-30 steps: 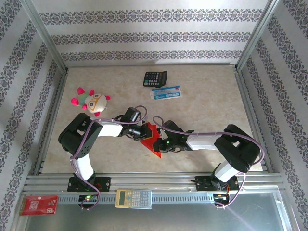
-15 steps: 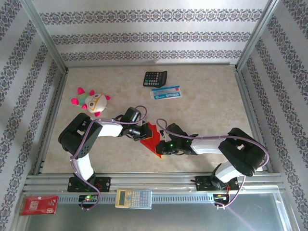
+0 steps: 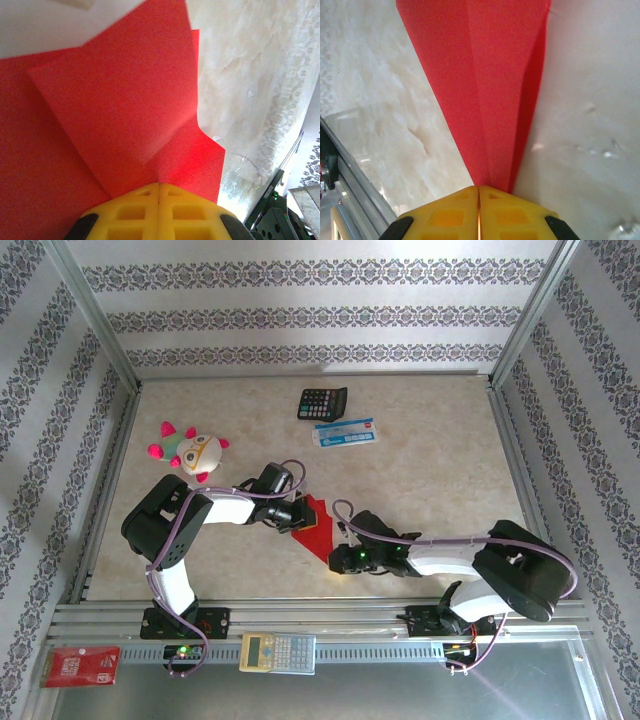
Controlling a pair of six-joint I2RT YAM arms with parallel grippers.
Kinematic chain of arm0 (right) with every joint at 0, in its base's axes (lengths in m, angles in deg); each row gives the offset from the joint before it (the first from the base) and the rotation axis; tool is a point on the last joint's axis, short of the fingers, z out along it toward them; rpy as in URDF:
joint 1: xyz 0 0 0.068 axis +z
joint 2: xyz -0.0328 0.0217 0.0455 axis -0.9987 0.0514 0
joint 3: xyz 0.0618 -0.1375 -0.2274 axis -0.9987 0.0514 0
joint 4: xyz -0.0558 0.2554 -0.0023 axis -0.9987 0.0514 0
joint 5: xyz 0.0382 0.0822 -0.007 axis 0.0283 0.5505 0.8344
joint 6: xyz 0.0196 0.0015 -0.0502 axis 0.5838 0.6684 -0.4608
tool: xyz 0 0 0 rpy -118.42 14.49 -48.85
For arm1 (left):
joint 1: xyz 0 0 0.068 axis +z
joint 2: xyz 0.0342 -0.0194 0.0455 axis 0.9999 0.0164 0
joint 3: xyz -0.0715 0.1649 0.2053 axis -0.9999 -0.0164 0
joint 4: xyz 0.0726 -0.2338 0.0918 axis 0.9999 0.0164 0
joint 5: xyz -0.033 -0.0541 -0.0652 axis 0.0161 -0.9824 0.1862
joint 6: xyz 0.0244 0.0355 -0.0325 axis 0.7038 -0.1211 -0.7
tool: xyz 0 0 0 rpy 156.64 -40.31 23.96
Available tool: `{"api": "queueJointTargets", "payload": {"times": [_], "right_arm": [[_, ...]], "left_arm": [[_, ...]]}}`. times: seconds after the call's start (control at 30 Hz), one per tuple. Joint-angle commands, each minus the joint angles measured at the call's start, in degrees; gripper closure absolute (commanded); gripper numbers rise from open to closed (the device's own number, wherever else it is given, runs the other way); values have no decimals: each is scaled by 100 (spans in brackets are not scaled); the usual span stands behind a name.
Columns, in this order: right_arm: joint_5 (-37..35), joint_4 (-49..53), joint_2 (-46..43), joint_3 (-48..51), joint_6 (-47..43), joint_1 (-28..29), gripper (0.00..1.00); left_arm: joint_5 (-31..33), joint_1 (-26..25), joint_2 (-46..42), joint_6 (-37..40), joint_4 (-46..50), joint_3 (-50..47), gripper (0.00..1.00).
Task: Fold a paper plane with a square sheet of paper (pick it up from the middle)
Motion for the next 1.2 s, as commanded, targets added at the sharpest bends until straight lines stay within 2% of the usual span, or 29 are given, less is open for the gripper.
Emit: {"api": "queueJointTargets", "payload": {"times": [0.0,0.3,0.73,1.17], "right_arm": [[109,799,-161,267,77,109,90],[406,732,-716,-408,10,-321,90],[635,291,729,-1104,-221,-635,90],[626,136,1180,-794,-308,-721,91]], "left_arm": [[591,136,309,149,669,-265,96],[579,137,332,128,657,-265,95],[565,140,324,123,687,-225,95],[559,140,253,157,781,-175,95]]}}
